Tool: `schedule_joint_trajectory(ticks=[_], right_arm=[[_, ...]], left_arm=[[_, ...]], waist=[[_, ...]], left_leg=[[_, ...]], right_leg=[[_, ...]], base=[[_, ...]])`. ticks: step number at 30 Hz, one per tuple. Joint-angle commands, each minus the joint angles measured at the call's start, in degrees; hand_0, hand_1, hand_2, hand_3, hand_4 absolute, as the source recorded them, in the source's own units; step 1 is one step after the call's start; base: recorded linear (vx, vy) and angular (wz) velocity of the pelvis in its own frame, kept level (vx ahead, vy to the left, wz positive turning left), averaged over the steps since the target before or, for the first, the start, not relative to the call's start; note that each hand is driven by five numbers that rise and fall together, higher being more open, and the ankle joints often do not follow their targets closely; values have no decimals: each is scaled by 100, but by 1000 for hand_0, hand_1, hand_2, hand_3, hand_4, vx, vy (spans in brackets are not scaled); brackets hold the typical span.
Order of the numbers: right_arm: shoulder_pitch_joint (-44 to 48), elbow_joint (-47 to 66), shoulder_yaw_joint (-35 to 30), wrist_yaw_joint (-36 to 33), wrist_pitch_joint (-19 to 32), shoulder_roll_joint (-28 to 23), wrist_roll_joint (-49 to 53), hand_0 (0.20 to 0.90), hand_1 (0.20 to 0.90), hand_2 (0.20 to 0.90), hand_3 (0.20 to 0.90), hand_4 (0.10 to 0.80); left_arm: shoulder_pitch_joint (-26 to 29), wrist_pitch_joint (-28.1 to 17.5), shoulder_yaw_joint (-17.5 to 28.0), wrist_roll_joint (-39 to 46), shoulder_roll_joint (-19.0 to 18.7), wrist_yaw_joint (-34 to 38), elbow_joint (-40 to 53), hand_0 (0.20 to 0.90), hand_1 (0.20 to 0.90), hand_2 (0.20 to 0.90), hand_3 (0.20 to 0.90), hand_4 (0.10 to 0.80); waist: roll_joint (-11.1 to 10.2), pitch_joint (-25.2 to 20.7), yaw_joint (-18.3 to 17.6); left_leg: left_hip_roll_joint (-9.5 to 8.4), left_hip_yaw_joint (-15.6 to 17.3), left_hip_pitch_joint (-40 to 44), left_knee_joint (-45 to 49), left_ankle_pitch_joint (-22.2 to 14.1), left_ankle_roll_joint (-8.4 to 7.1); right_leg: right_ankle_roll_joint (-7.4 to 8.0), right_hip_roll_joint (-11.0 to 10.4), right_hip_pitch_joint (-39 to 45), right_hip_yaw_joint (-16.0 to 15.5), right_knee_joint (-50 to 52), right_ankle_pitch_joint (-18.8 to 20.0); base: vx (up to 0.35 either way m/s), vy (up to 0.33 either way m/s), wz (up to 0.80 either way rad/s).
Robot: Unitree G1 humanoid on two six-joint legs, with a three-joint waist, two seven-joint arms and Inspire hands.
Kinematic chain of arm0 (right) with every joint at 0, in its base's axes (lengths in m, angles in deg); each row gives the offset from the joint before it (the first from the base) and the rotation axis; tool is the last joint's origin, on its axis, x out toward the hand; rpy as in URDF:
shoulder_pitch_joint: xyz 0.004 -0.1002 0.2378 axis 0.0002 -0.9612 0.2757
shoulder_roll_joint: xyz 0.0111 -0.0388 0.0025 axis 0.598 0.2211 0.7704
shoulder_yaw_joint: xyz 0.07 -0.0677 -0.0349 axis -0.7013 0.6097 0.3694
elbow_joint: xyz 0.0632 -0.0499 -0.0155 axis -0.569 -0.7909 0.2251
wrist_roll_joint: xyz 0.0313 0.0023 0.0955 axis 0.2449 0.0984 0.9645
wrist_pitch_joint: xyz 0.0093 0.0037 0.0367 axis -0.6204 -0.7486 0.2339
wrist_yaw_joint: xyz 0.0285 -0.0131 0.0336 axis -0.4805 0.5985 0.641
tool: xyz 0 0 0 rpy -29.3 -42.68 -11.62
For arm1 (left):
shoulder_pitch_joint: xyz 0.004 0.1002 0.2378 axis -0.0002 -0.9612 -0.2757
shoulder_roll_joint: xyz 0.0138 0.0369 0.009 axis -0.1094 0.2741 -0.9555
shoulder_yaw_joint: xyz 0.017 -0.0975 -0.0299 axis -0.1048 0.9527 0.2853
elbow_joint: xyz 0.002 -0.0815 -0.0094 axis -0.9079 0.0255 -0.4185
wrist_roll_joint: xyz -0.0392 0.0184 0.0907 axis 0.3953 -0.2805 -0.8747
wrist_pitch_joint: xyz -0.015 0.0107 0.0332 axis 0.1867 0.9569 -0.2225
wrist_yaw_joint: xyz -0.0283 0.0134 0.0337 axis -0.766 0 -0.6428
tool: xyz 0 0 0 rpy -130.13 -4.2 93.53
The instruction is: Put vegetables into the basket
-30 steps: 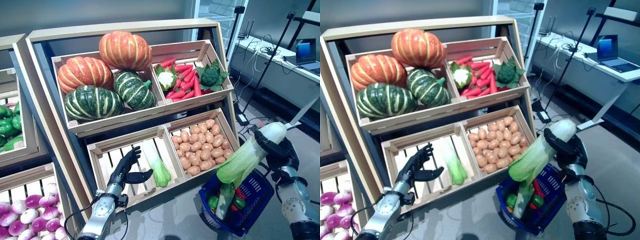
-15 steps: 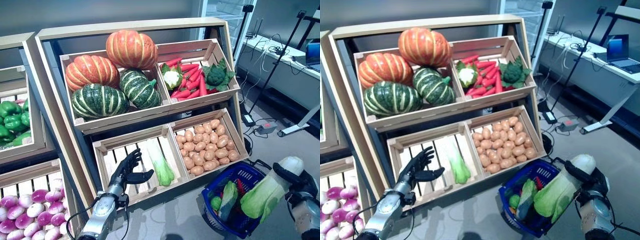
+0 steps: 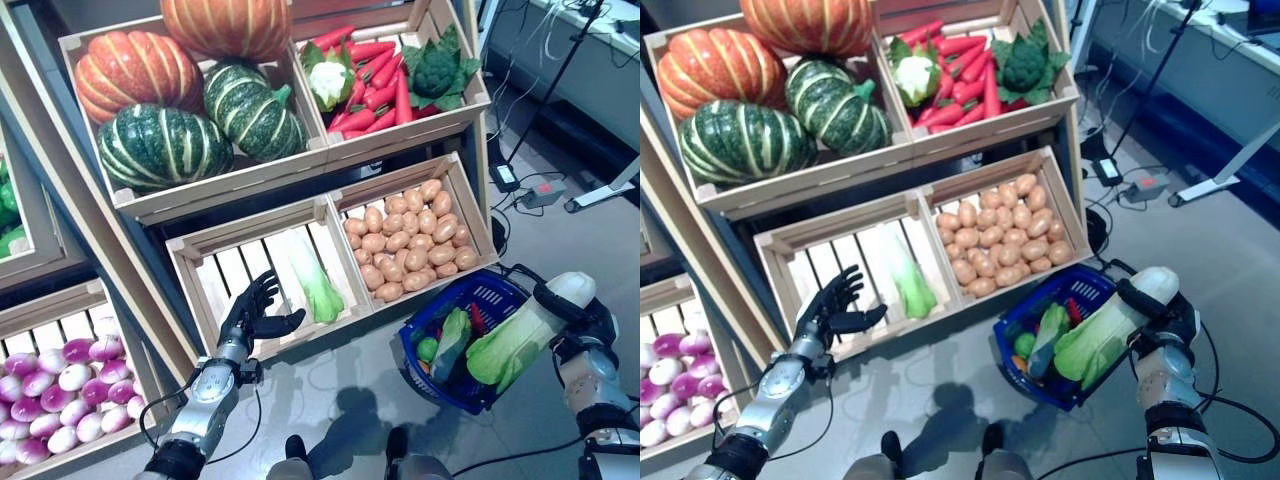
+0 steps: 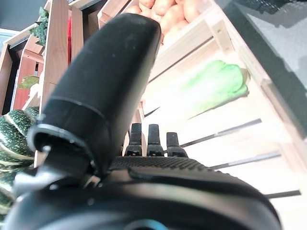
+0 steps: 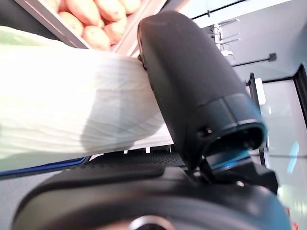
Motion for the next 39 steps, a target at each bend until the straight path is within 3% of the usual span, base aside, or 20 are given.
schedule_joint_trajectory(ticks=[1,2,3,4,5,6,9,13,19,23,26,39], right_arm=[[453,290,147,31,912,-507,-272,300,300,300,300,400],[698,325,293,-74,987,-522,-286,300,300,300,300,400],[875,301,359,-123,1026,-541,-307,300,300,300,300,400],[1254,147,482,-119,1072,-596,-323,300,300,300,300,400],[1394,132,553,-161,1113,-655,-332,300,300,300,300,400],[1458,132,643,-245,1205,-710,-340,300,300,300,300,400],[1595,14,747,-278,1412,-792,-218,300,300,300,300,400],[2101,-223,807,-398,1254,-903,-351,300,300,300,300,400],[2353,-285,822,-139,1143,-1042,-249,300,300,300,300,400],[2618,-349,903,-30,1068,-1131,-68,300,300,300,300,400],[2843,-473,1005,135,1059,-1139,54,900,900,900,900,800],[2971,-697,933,140,796,-973,107,900,900,900,900,800]], left_arm=[[-2,-820,375,172,75,-97,851,900,900,900,900,800],[183,-957,359,253,18,-39,908,900,900,900,900,800],[320,-1016,343,252,-13,5,937,900,900,900,900,800],[600,-1105,293,275,-130,138,943,900,900,900,900,800],[872,-1103,235,227,-179,223,965,900,900,900,900,800],[1190,-1147,140,119,-218,345,991,900,900,900,900,800],[1602,-1281,-39,22,-331,656,1045,900,900,900,900,800],[1861,-1263,-95,-47,-337,904,1204,900,900,900,900,800],[1870,-1243,-130,-120,-373,913,1362,900,900,900,900,800],[1913,-1303,-256,-57,-438,937,1375,900,900,900,900,800],[1960,-1365,-308,-27,-427,974,1347,900,900,900,900,800],[1995,-1380,-374,84,-436,793,1376,900,900,900,900,800]], waist=[[142,-264,45],[179,-113,123],[183,-11,168],[169,122,148],[168,278,144],[203,488,87],[253,781,16],[310,930,46],[309,1050,88],[336,1133,125],[401,1194,118],[459,1213,154]], left_leg=[[-237,-632,-768,727,192,-9],[-528,-775,-989,168,317,34],[-641,-793,-1035,-122,320,73],[-677,-680,-1075,-211,21,320],[-758,-683,-1390,348,-35,345],[-742,-694,-1804,957,-205,328],[-601,-641,-2293,1893,-985,474],[-578,-666,-2862,2814,-1589,677],[-638,-688,-3423,3650,-1971,797],[-753,-757,-3777,3974,-2046,844],[-790,-797,-3996,4197,-2101,853],[-889,-871,-4090,4195,-2051,865]], right_leg=[[-339,71,332,35,224,-205],[-299,113,265,60,368,-307],[-278,120,248,66,454,-386],[-340,117,-20,113,730,-475],[-379,22,-265,65,1025,-535],[-445,-28,-602,29,1493,-685],[-492,-211,-1438,10,2736,-1053],[-556,-480,-2275,22,3886,-1393],[-530,-841,-3185,54,5036,-1718],[-494,-955,-3734,133,5508,-1815],[-519,-976,-4037,172,5772,-1881],[-527,-960,-4206,88,5852,-1848]], base=[[-49,122,-21],[-160,121,-20],[-328,83,-31],[-350,44,-48],[-396,26,-71],[-307,3,-71],[-159,-8,14],[-80,16,12],[-27,-21,10],[-32,-50,12],[-18,-13,6],[5,-7,1]])
